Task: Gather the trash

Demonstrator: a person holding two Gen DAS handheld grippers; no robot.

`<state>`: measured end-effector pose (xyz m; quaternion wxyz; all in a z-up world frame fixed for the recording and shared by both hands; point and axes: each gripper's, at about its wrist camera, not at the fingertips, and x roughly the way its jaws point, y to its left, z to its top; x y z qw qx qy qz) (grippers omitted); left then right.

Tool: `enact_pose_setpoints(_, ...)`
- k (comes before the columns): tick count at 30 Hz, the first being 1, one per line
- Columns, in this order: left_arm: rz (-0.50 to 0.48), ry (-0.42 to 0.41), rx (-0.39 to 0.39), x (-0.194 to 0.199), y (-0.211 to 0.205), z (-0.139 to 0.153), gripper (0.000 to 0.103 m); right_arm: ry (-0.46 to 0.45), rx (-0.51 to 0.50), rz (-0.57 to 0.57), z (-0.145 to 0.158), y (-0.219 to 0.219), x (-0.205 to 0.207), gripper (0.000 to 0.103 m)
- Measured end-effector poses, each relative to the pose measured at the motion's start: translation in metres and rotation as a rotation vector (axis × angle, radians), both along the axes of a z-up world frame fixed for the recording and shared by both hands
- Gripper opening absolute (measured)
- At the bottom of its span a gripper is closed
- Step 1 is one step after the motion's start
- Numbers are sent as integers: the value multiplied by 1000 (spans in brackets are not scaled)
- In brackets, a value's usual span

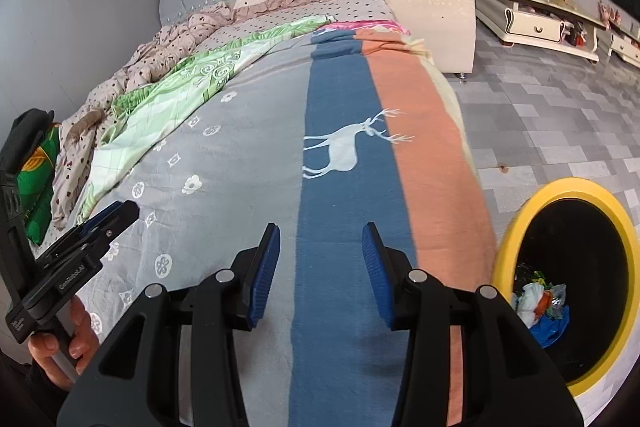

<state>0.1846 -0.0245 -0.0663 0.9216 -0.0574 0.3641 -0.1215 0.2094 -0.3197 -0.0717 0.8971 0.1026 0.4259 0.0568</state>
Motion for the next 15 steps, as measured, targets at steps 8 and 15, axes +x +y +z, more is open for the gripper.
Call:
enact_pose_setpoints(8,66,-16,11,-13,35,-21,71,-2,-19,-35,-27,19,1,70)
enact_pose_setpoints(15,85,-90,17,-29,47,-19,89,-36,-52,-93,-39,25,-8,95)
